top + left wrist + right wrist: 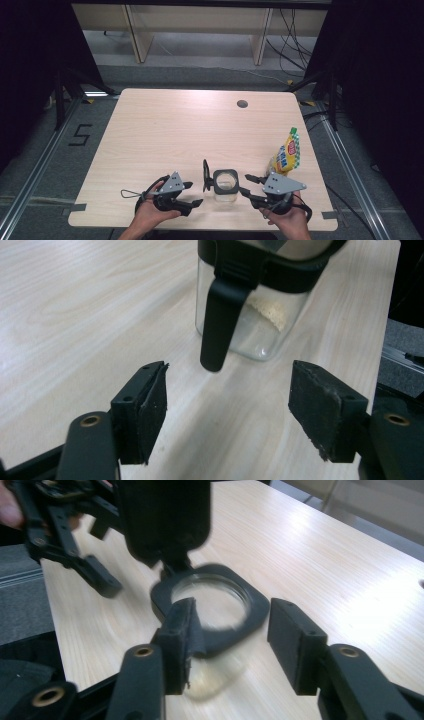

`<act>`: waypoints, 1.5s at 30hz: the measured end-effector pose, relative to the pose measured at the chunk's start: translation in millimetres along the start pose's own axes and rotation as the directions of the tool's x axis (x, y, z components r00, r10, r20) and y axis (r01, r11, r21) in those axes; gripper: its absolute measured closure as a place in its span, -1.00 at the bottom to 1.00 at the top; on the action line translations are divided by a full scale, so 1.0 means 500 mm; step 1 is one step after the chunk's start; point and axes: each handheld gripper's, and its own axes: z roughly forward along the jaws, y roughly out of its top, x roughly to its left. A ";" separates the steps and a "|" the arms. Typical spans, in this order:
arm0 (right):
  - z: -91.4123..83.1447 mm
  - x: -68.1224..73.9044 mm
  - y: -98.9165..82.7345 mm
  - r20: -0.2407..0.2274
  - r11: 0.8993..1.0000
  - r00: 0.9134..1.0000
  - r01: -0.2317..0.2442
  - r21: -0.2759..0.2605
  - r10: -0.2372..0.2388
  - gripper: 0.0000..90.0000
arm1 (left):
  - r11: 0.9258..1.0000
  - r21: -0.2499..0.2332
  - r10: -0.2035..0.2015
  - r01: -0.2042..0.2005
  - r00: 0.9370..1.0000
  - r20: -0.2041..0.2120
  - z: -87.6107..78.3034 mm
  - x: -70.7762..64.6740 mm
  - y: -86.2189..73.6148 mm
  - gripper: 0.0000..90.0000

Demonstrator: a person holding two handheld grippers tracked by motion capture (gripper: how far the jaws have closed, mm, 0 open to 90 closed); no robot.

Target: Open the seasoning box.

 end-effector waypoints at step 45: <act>-0.067 -0.100 -0.096 0.438 0.958 0.862 -0.286 -0.001 0.257 -0.65 | 0.998 0.056 -0.006 0.007 1.000 -0.004 -0.009 -0.023 -0.031 -0.42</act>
